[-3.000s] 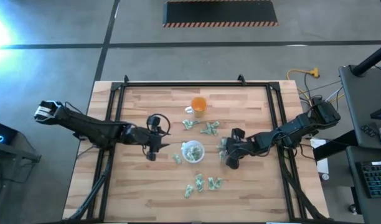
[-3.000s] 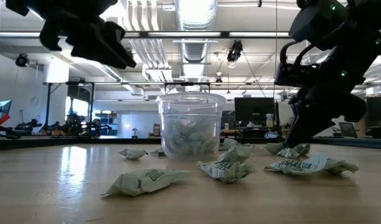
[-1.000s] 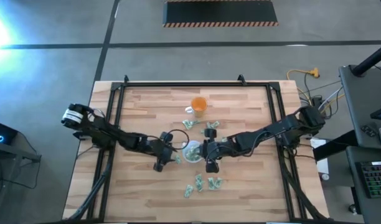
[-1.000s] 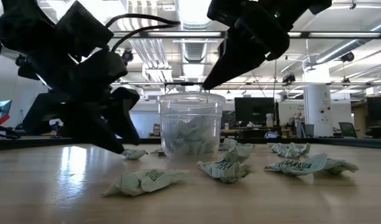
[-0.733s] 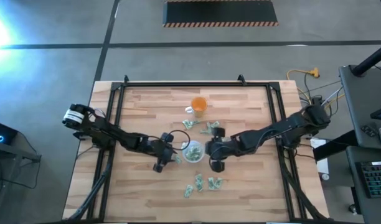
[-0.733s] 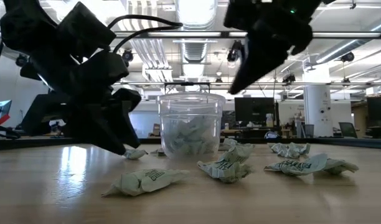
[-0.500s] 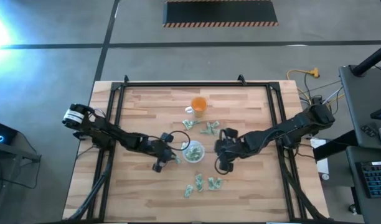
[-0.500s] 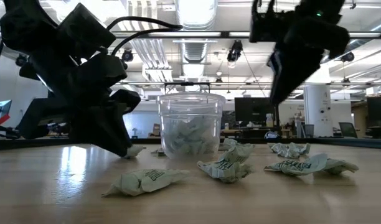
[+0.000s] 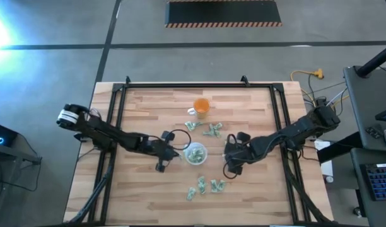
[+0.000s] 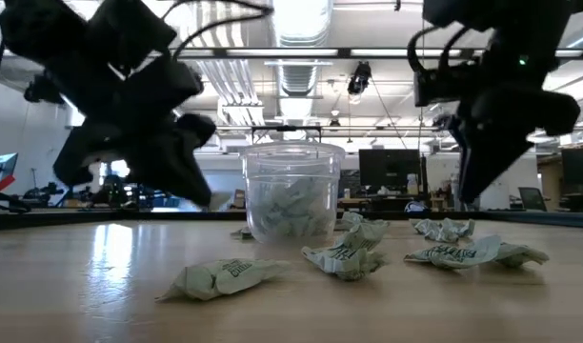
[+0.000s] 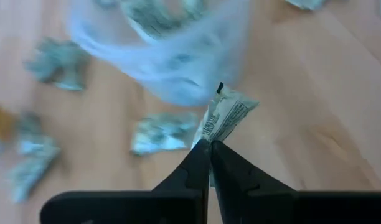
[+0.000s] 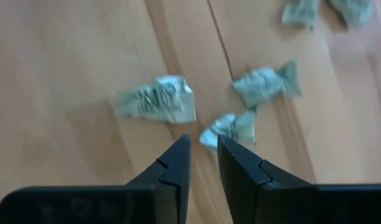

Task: Pick and place Stevia / Truvia into bins
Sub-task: Put the green stevia packet into the transparent container

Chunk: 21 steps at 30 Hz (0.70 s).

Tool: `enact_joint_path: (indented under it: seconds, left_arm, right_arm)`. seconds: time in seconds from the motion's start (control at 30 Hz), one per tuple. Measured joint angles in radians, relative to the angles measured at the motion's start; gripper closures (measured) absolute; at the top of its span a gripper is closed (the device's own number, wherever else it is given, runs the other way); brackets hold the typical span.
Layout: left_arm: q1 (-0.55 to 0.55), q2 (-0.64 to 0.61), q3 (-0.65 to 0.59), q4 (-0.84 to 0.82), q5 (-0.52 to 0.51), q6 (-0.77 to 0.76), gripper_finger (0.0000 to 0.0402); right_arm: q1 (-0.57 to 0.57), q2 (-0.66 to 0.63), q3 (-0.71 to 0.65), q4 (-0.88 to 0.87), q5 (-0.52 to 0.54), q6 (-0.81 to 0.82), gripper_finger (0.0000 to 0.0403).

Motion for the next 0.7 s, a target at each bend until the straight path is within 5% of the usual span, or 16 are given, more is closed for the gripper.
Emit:
enact_joint_path:
  seconds: [0.17,0.37,0.7]
  left_arm:
    - [0.000,-0.120,0.001,-0.047,-0.096,0.004,0.0401]
    - [0.000,-0.197,0.001,0.030,-0.065,0.034,0.0401]
    - [0.000,-0.033,0.055,0.201,0.034,0.110,0.0402]
  right_arm:
    - [0.000,0.000,-0.055,0.003,0.000,0.045,0.0340]
    - [-0.001,0.002,-0.099,0.022,0.042,0.065,0.0338]
    - [-0.001,0.002,-0.101,0.048,0.128,0.054,0.0344]
